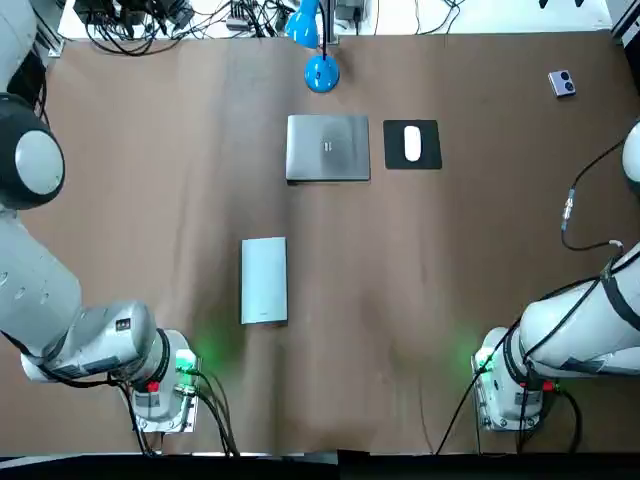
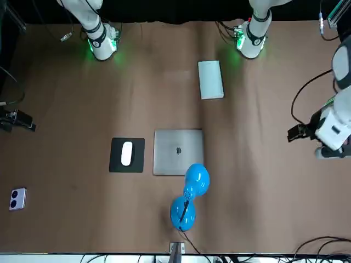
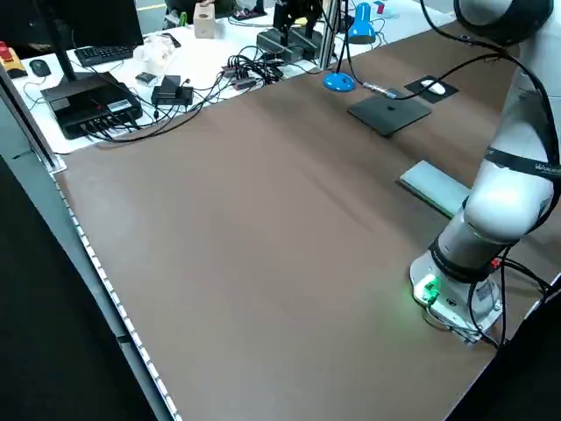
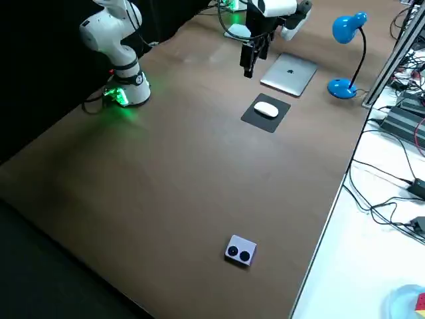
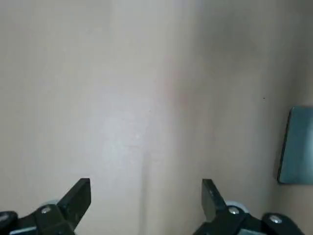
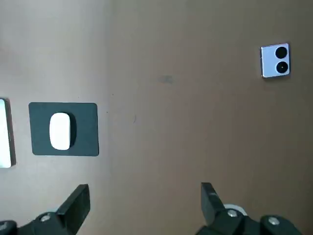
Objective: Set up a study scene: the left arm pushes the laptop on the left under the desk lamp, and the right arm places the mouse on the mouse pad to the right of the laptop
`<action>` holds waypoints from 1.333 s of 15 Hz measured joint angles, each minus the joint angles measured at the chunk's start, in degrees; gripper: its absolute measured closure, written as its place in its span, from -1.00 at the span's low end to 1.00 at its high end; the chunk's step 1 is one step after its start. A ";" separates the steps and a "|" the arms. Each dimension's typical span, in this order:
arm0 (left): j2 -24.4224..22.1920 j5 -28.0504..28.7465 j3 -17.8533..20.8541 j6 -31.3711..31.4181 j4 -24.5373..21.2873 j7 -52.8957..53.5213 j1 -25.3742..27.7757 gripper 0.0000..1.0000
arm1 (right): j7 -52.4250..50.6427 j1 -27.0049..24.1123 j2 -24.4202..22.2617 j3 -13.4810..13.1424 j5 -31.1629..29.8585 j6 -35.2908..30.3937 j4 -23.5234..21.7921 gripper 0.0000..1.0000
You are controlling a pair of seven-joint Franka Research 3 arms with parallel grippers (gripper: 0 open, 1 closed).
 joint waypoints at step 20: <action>-15.19 -2.41 -0.02 -13.81 2.49 6.74 2.13 -1.00 | -0.01 -0.06 0.00 -0.01 0.00 0.14 -0.03 -1.00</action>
